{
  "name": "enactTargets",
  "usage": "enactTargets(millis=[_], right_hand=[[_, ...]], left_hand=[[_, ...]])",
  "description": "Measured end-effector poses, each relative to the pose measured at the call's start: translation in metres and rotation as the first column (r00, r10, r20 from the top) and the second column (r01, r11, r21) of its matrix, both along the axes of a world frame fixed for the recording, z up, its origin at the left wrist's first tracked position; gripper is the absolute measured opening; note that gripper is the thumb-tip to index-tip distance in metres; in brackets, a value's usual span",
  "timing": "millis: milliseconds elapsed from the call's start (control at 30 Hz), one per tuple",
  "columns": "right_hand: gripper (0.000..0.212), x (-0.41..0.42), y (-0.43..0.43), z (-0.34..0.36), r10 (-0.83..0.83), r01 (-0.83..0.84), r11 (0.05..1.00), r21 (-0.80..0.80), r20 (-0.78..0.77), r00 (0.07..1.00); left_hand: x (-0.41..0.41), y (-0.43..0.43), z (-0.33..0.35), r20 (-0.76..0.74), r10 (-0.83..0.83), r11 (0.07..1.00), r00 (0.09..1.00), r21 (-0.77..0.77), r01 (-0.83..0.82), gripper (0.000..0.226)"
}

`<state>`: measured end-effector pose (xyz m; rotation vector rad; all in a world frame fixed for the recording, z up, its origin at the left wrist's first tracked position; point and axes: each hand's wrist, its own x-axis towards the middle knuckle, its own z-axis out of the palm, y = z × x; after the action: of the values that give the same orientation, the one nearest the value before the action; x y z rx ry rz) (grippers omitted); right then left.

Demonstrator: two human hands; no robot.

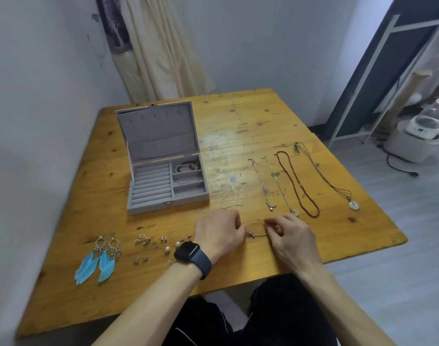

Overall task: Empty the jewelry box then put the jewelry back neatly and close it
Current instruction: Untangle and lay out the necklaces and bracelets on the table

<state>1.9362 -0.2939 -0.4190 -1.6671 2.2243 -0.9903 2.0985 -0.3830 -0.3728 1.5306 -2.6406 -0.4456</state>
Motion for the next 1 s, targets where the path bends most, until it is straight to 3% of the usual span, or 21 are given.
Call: enactTargets(millis=[267,600,767,1000], right_hand=[[0.026,0.001,0.009,-0.007,0.037,-0.038,0.999,0.008,0.049,0.998],[0.022,-0.002,0.007,-0.005,0.055,-0.058,0.997,0.050,0.058,0.997],[0.022,0.000,0.004,0.005,0.045,-0.048,0.999,0.025,0.136,0.990],[0.025,0.026,-0.068,0.046,0.163,-0.158,0.986,-0.060,0.111,0.980]], left_hand=[[0.007,-0.007,-0.004,-0.049,-0.106,0.990,0.993,-0.100,0.100,0.024],[0.012,-0.011,-0.011,-0.057,-0.203,0.968,0.977,-0.160,0.192,0.023],[0.028,-0.020,-0.009,-0.131,-0.141,0.981,0.981,-0.155,0.120,0.022],[0.070,-0.085,0.008,-0.345,0.113,0.954,0.932,-0.225,-0.200,0.020]])
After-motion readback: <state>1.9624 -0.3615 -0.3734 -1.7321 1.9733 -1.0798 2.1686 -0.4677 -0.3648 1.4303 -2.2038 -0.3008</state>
